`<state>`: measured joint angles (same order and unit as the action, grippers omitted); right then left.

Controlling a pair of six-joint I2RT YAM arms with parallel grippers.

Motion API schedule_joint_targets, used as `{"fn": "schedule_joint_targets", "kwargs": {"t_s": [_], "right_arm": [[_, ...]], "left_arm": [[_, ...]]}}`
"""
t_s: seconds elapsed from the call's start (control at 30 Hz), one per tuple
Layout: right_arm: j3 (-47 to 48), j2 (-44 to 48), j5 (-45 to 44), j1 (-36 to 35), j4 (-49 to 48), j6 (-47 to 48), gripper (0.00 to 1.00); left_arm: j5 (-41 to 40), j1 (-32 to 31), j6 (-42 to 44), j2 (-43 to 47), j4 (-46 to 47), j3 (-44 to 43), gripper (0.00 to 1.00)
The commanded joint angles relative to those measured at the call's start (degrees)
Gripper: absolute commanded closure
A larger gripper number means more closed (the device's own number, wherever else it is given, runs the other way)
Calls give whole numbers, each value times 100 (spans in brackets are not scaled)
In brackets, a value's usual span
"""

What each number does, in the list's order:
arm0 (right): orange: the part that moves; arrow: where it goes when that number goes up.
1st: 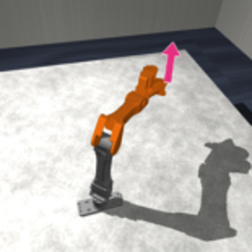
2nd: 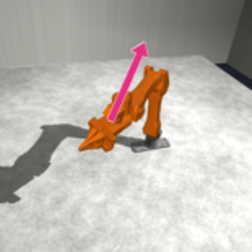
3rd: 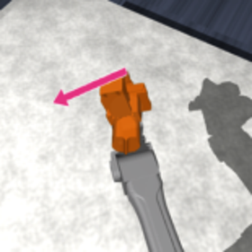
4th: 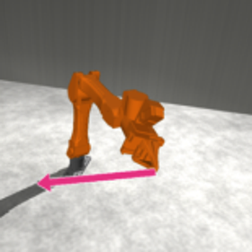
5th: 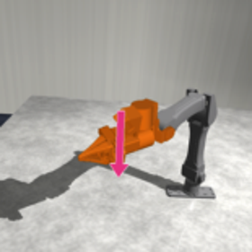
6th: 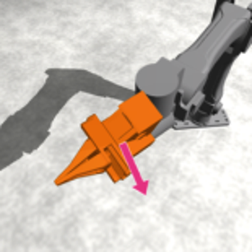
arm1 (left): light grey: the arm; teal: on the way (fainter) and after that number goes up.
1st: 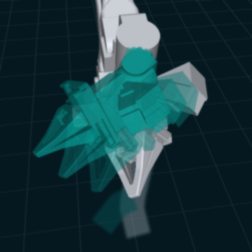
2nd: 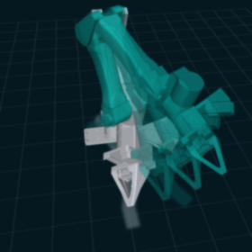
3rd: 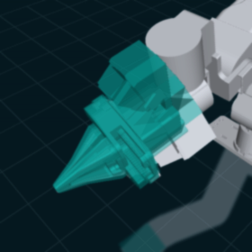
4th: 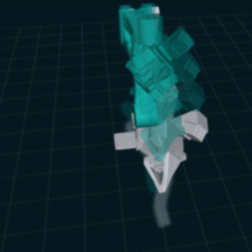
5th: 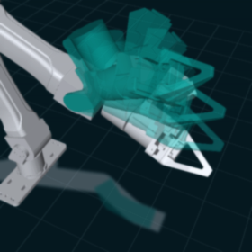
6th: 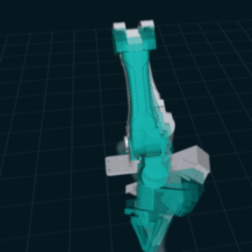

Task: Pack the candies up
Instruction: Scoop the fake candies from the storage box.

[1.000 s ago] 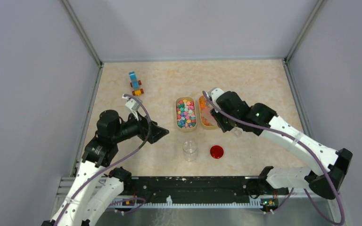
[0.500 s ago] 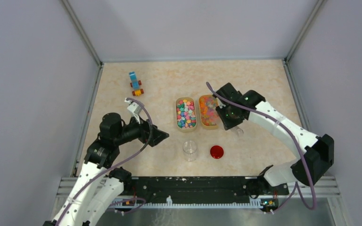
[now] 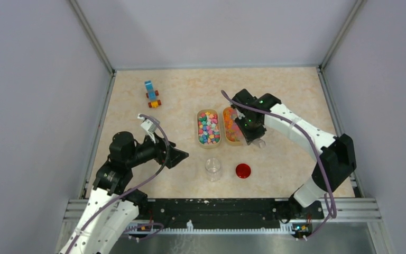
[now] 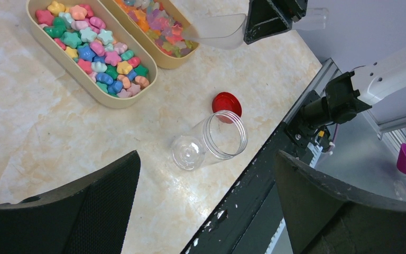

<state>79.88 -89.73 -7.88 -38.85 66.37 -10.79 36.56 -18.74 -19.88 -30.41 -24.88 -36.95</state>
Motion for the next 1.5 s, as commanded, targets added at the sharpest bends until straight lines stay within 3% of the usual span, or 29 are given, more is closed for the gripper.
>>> {"fn": "schedule_joint_targets", "kwargs": {"t_s": [0.0, 0.77, 1.47], "right_arm": [[446, -255, -87, 35, 93, -99, 100], [1083, -1734, -381, 67, -324, -256, 100], [602, -1937, -542, 241, -1410, -406, 100]], "left_arm": [[38, -65, -34, 75, 186, 21, 1], [-56, -339, -59, 142, 221, 40, 1], [-78, -385, -53, 31, 216, 40, 1]]}}
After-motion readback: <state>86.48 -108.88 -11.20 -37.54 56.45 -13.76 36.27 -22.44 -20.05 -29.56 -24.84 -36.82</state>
